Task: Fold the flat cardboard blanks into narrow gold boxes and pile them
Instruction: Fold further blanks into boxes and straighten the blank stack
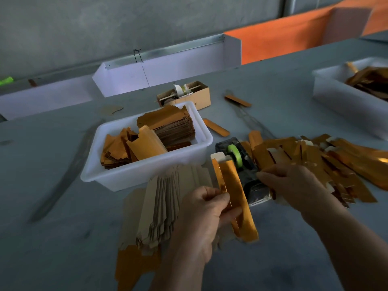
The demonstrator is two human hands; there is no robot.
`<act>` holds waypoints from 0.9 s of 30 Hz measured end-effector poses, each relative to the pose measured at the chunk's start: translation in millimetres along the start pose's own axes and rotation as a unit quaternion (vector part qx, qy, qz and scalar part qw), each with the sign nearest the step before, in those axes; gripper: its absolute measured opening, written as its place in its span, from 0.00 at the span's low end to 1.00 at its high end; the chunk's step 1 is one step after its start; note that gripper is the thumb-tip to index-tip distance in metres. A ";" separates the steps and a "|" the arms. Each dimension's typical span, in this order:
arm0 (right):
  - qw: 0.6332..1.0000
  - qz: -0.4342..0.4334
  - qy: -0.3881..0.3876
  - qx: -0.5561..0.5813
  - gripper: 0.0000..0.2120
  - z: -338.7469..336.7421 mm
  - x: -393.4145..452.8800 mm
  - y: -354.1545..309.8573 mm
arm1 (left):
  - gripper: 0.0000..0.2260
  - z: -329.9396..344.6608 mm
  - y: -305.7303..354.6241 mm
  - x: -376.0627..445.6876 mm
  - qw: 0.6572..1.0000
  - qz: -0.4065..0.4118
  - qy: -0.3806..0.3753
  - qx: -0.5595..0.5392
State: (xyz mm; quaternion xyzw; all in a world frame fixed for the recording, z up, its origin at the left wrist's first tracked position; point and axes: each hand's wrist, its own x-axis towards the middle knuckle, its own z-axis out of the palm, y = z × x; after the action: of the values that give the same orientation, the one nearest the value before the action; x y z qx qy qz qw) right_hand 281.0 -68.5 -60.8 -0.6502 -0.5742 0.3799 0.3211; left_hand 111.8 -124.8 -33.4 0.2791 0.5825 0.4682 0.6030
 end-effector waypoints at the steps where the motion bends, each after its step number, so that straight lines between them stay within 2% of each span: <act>1: 1.000 0.002 -0.003 0.002 0.05 2.2 1.7 1.7 | 0.03 2.1 -0.9 1.5 1.000 -0.001 0.002 0.003; 10: 0.999 0.010 -0.020 0.025 0.05 14.2 8.5 -3.1 | 0.02 9.7 -9.5 13.1 1.000 -0.025 0.002 0.010; 15: 0.989 -0.073 0.131 0.008 0.09 16.5 -1.0 -11.8 | 0.02 6.1 -9.4 13.9 0.999 -0.008 0.031 0.010; 17: 0.990 -0.065 0.117 0.042 0.10 14.6 -7.6 -9.4 | 0.03 3.1 -11.4 13.9 0.998 0.008 0.038 0.041; 22: 0.994 -0.036 0.102 0.013 0.11 17.3 -23.6 1.9 | 0.05 2.9 -14.8 14.6 0.995 0.035 0.042 0.081; 27: 0.993 -0.027 0.112 -0.005 0.06 24.1 -21.2 12.0 | 0.04 13.1 -13.0 16.2 0.987 0.095 0.016 0.127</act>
State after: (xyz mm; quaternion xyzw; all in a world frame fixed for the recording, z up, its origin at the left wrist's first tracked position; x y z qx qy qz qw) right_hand 265.1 -91.6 -80.5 -0.6745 -0.5542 0.2925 0.3904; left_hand 125.7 -112.9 -49.9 0.3999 0.6173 0.4502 0.5063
